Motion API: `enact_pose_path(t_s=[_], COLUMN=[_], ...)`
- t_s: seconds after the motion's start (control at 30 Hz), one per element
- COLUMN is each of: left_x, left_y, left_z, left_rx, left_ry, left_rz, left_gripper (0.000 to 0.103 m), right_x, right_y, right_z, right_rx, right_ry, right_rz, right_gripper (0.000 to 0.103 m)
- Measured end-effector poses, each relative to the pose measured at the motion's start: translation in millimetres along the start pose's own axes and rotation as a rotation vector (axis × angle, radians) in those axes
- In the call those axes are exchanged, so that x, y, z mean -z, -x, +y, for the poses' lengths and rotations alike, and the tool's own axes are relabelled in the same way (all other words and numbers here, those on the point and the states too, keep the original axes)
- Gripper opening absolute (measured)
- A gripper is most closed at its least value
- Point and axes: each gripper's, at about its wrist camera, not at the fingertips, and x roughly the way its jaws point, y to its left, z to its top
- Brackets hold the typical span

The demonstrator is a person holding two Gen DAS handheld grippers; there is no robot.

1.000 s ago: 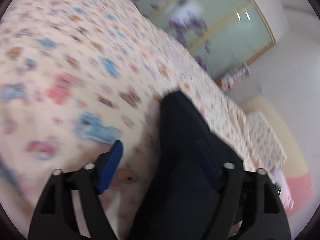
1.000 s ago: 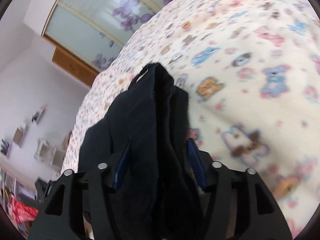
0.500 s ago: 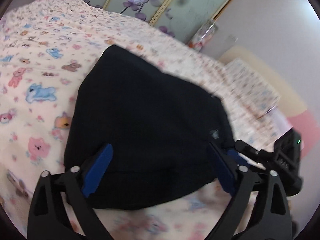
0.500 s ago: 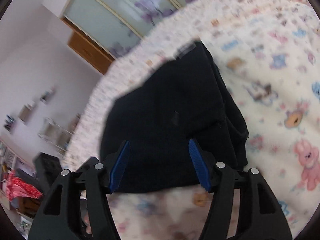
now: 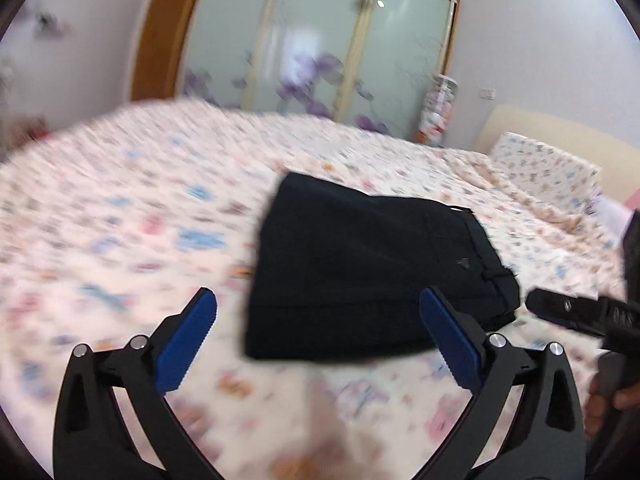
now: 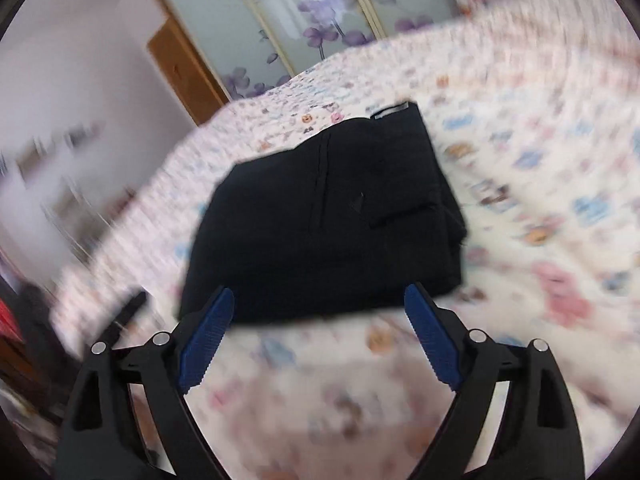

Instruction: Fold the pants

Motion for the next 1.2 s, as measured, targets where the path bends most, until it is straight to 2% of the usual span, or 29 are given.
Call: enact_pose_path(t_s=[0.07,0.13,0.2,0.3,0.4,0.5,0.67,0.9,1.2], left_x=[6,15,25,32,36,39,41,41,40], left_y=[15,30,39,42,39,45,48,46,44], left_z=[-4,-8,-6,0,5,5,0,-6,1], left_rx=[-0.051,-0.097,-0.109,-0.091,-0.125,-0.144,-0.213,-0.205,-0.164], left_ry=[-0.027,-0.054,-0.046,-0.001,0.02,0.021,-0.034,-0.082,-0.032], left_rz=[-0.018,-0.031,-0.033,0.003,0.043,0.02,-0.01,-0.014,-0.004], left_gripper=[0.101,0.101,0.101,0.101,0.101,0.101,0.101,0.101,0.101], right_x=[17,32,48,52,52,54,62,65,68], right_y=[13,21,28,24,25,29,30,29,25], right_z=[14,22,24,24,27,24,31,36,46], right_rx=[0.09,0.18,0.271,0.351,0.41,0.406,0.354,0.343,0.345], right_ry=[0.06,0.095,0.107,0.096,0.096,0.057,0.056,0.075,0.104], right_rz=[-0.044,-0.096,-0.147,-0.166,-0.235,-0.281,-0.299,-0.301,-0.293], right_gripper=[0.101,0.102,0.102,0.102,0.102,0.102,0.102,0.102,0.102])
